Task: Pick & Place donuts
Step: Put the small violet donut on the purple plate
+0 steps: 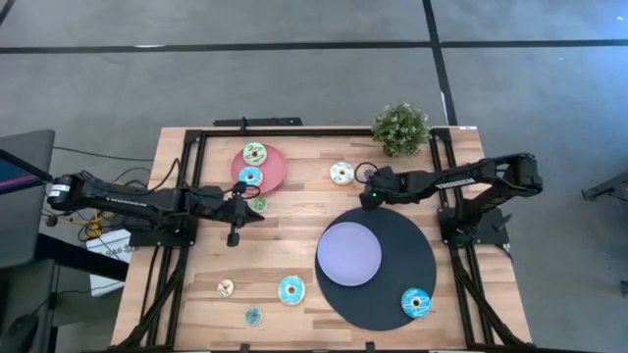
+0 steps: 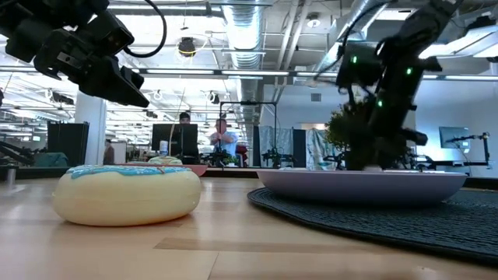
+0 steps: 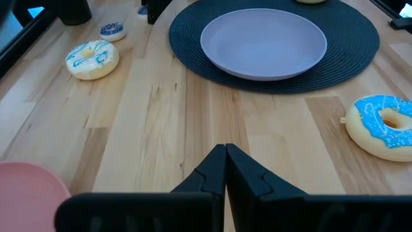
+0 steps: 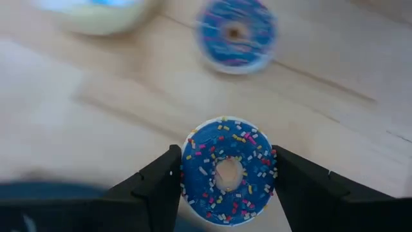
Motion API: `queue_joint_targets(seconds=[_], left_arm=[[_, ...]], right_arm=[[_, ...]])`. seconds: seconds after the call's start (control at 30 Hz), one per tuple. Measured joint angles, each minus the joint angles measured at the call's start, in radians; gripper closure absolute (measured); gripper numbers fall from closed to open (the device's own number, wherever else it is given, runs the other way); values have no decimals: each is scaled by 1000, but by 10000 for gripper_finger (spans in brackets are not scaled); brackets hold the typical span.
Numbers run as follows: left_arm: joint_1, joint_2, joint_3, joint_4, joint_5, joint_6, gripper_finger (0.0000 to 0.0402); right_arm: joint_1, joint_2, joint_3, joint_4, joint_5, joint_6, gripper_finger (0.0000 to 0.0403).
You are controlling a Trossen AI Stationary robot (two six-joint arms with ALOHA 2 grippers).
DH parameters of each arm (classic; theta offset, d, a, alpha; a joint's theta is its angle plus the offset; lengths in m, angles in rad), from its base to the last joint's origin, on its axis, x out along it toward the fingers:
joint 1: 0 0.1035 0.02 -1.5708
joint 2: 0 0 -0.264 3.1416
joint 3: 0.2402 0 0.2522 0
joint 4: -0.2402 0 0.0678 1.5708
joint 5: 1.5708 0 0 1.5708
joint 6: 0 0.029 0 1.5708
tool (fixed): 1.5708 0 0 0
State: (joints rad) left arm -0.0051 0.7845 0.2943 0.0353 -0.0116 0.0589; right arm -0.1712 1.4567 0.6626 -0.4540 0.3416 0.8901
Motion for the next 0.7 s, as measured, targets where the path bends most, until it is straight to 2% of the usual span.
queue_joint_targets(seconds=[0.13, 0.3, 0.5, 0.6, 0.7], left_arm=[[0, 0, 0, 0, -4, 0, 401], [0, 0, 0, 0, -13, 0, 401], [0, 0, 0, 0, -13, 0, 401], [0, 0, 0, 0, -13, -1, 401], [0, 0, 0, 0, -14, -11, 401]], right_arm=[[79, -68, 6, 65, 0, -36, 188], [226, -132, 6, 243, -4, -125, 189], [384, -111, 15, 524, -4, -226, 189], [431, -51, 73, 495, -3, -220, 189], [459, 27, 162, 388, 2, -213, 189]])
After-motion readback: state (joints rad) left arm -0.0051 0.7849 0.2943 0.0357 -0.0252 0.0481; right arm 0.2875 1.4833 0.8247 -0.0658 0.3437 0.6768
